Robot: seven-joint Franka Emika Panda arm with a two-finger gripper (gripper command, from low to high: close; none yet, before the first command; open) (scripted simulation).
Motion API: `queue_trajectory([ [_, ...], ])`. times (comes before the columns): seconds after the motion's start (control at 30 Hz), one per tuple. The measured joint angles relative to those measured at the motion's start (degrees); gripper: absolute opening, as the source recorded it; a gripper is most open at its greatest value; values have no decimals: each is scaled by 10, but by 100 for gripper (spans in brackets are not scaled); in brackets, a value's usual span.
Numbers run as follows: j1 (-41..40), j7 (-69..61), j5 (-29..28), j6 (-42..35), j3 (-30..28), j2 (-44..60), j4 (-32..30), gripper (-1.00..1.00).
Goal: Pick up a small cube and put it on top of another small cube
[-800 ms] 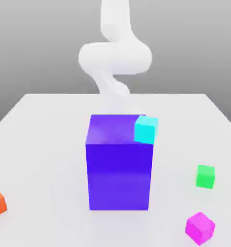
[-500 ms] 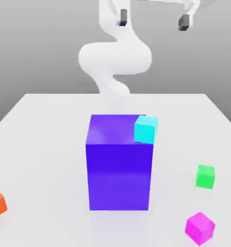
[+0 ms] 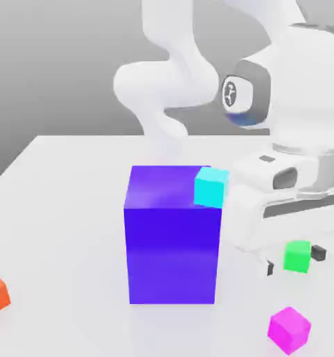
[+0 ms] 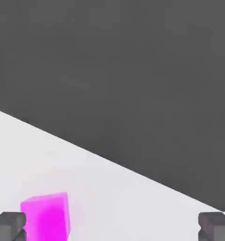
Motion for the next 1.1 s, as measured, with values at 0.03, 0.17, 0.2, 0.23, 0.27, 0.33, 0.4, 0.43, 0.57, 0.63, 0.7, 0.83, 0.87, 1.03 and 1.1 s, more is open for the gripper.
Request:
queue_trajectory([
  [0.03,4,-2,-1,7,3,20,-2,0],
  [0.17,22,1,-14,46,6,103,-1,0],
  [0.2,28,6,-22,61,-1,124,3,0],
  [0.23,35,12,-30,76,-9,144,7,0],
  [0.27,42,18,-38,92,-18,165,12,0],
  [0.33,47,22,-44,103,-24,179,15,-100],
  [0.4,47,23,-44,103,-24,179,15,-100],
  [0.43,47,23,-45,103,-24,179,15,-100],
  [0.57,42,18,-39,92,-17,166,11,-100],
  [0.63,31,6,-22,64,-3,129,3,-100],
  [0.7,26,-8,-5,38,12,89,-10,-100],
  [0.83,47,-39,16,27,60,14,-75,-100],
  [0.87,54,-49,24,26,73,-5,-93,-100],
  [1.03,120,-123,99,22,125,-105,-182,-100],
  [1.1,144,-151,127,26,132,-135,-212,-100],
])
